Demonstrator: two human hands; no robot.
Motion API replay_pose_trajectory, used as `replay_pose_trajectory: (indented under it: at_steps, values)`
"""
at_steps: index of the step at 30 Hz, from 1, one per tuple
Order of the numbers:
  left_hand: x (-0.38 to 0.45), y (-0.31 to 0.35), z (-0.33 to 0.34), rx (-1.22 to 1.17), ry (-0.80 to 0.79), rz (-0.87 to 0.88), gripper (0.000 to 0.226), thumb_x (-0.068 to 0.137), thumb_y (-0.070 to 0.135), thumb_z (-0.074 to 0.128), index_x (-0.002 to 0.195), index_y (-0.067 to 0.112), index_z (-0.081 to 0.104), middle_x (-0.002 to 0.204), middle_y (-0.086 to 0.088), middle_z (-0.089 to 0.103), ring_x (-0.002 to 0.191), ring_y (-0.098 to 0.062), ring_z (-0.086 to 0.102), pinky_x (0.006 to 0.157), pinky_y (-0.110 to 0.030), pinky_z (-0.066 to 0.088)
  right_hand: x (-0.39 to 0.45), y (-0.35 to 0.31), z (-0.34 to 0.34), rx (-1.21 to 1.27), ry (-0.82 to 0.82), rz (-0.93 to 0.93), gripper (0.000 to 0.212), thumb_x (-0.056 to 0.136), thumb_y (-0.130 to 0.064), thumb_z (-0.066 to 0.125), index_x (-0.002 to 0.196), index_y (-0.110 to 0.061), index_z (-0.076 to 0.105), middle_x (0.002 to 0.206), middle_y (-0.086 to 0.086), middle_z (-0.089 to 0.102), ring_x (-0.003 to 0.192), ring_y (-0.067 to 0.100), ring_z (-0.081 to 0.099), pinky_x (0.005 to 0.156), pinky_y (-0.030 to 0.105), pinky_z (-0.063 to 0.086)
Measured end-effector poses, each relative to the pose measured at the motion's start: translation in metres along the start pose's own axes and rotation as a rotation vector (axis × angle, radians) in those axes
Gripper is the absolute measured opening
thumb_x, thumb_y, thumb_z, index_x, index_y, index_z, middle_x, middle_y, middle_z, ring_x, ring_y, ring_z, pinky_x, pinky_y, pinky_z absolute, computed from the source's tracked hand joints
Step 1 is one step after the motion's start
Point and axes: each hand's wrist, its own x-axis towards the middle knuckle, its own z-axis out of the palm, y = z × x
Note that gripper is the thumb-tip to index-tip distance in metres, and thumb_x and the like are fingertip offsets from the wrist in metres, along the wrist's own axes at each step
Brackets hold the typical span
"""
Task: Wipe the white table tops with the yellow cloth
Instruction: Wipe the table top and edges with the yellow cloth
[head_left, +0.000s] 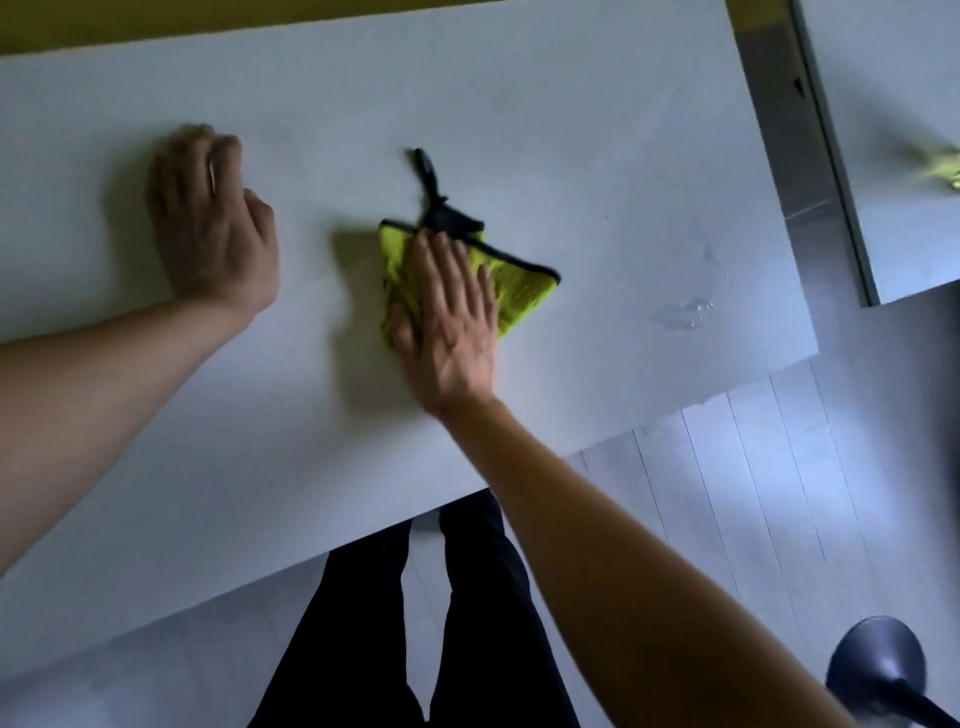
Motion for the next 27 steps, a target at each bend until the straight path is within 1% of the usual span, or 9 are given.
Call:
replay_pose_trajectory:
  at_steps: [4,8,11,14,16,19,23,25,27]
  values:
    - [-0.003,0.006,0.001,-0.034,-0.001,0.055,0.045,0.102,0.019,0.035,0.143,0.008,0.052,0.152,-0.02,0.049,0.139,-0.039,0.045,0.117,-0.046,0.03,-0.036,-0.008,-0.001,0.039,-0.061,-0.094,0.065,0.098,-0.037,0.055,0.154,-0.012,0.036,0.163,0.007,0.03,0.154,0.021,0.017,0.123,0.049,0.017]
    - [-0.048,0.048,0.004,-0.119,-0.035,0.129,0.047,0.098,0.012,0.04,0.143,0.004,0.053,0.154,-0.021,0.048,0.144,-0.04,0.043,0.12,-0.045,0.029,-0.038,0.007,-0.006,0.072,-0.061,-0.15,0.062,0.1,-0.041,0.056,0.153,-0.014,0.04,0.162,0.006,0.032,0.154,0.019,0.019,0.123,0.048,0.019]
    - [-0.095,0.093,0.005,-0.176,-0.059,0.091,0.054,0.092,0.01,0.044,0.145,0.002,0.051,0.156,-0.022,0.046,0.147,-0.041,0.04,0.124,-0.049,0.028,-0.049,0.033,-0.018,0.045,-0.071,-0.12,0.065,0.1,-0.047,0.053,0.155,-0.017,0.035,0.164,0.004,0.027,0.155,0.017,0.013,0.124,0.047,0.016]
    - [-0.14,0.141,0.007,-0.193,-0.104,0.132,0.057,0.092,0.014,0.048,0.147,-0.001,0.05,0.159,-0.024,0.043,0.149,-0.044,0.038,0.127,-0.053,0.024,-0.062,0.078,-0.04,-0.033,-0.062,-0.047,0.066,0.101,-0.05,0.046,0.158,-0.02,0.029,0.166,0.001,0.022,0.155,0.015,0.008,0.124,0.047,0.013]
    - [-0.166,0.178,0.012,-0.172,-0.15,0.177,0.059,0.095,0.016,0.047,0.151,-0.001,0.046,0.164,-0.022,0.038,0.152,-0.044,0.033,0.129,-0.053,0.019,-0.069,0.12,-0.06,-0.069,-0.025,0.016,0.065,0.102,-0.049,0.044,0.158,-0.02,0.029,0.166,0.001,0.022,0.155,0.016,0.01,0.124,0.047,0.014]
    - [-0.18,0.213,0.021,-0.106,-0.157,0.105,0.066,0.097,0.021,0.046,0.159,0.003,0.036,0.169,-0.018,0.029,0.157,-0.043,0.024,0.131,-0.054,0.011,-0.071,0.195,-0.091,-0.104,0.063,0.134,0.064,0.1,-0.046,0.046,0.156,-0.019,0.033,0.164,0.003,0.027,0.154,0.02,0.018,0.124,0.047,0.017]
    - [-0.18,0.218,0.026,-0.052,-0.159,0.057,0.067,0.098,0.024,0.042,0.162,0.006,0.032,0.172,-0.014,0.025,0.159,-0.04,0.02,0.131,-0.055,0.009,-0.052,0.296,-0.135,-0.113,0.139,0.323,0.065,0.099,-0.045,0.043,0.157,-0.019,0.03,0.164,0.002,0.027,0.153,0.022,0.02,0.122,0.048,0.02]
    - [-0.18,0.22,0.026,-0.044,-0.144,0.057,0.067,0.097,0.024,0.041,0.161,0.006,0.033,0.171,-0.014,0.027,0.158,-0.04,0.021,0.13,-0.055,0.01,-0.041,0.322,-0.149,-0.098,0.153,0.406,0.065,0.1,-0.046,0.04,0.158,-0.02,0.027,0.166,0.002,0.023,0.154,0.02,0.015,0.124,0.047,0.015]
    - [-0.179,0.221,0.027,-0.031,-0.125,0.06,0.067,0.096,0.024,0.041,0.16,0.006,0.035,0.17,-0.015,0.028,0.158,-0.04,0.022,0.13,-0.055,0.011,-0.034,0.327,-0.15,-0.078,0.172,0.454,0.064,0.101,-0.046,0.038,0.159,-0.02,0.025,0.166,0.003,0.021,0.155,0.02,0.012,0.125,0.046,0.01]
